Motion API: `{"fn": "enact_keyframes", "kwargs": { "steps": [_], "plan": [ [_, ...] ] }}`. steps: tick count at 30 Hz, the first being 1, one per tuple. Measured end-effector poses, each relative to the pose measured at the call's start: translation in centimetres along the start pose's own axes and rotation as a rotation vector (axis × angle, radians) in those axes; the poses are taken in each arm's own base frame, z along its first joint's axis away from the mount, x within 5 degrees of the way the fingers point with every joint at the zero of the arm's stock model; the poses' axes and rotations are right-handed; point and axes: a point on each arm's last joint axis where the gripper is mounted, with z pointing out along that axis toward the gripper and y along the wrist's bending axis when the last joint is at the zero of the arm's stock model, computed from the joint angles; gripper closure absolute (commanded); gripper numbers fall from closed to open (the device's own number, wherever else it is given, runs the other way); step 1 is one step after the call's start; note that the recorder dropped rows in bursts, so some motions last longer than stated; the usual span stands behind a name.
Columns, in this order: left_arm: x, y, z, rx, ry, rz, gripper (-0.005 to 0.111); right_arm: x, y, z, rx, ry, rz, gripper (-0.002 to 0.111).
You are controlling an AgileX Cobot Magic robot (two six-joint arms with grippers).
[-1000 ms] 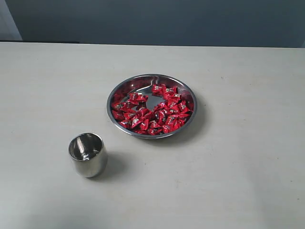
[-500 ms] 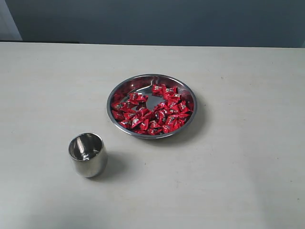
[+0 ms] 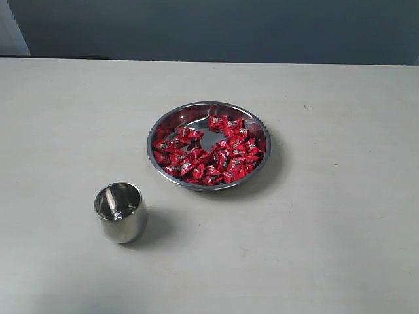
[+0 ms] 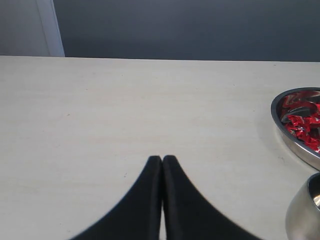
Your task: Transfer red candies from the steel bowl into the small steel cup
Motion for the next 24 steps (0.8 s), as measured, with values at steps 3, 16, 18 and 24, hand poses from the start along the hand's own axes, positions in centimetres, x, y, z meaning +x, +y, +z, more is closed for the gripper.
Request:
{"fn": "enact_keyframes", "kwargs": {
  "steps": [3,16,18,24],
  "plan": [
    [0.0,0.0,0.0,0.0,0.0,0.0,0.106,-3.0,1.5,3.9,0.013,0.102,-0.132,0.109],
    [0.0,0.0,0.0,0.0,0.0,0.0,0.106,0.9,0.9,25.3,0.136,0.843,-0.279,0.109],
    [0.0,0.0,0.0,0.0,0.0,0.0,0.106,3.4,0.7,26.8,0.082,0.941,-0.237,0.108],
    [0.0,0.0,0.0,0.0,0.0,0.0,0.106,11.8,0.4,28.3,-0.229,1.231,-0.165,0.067]
  ]
}}
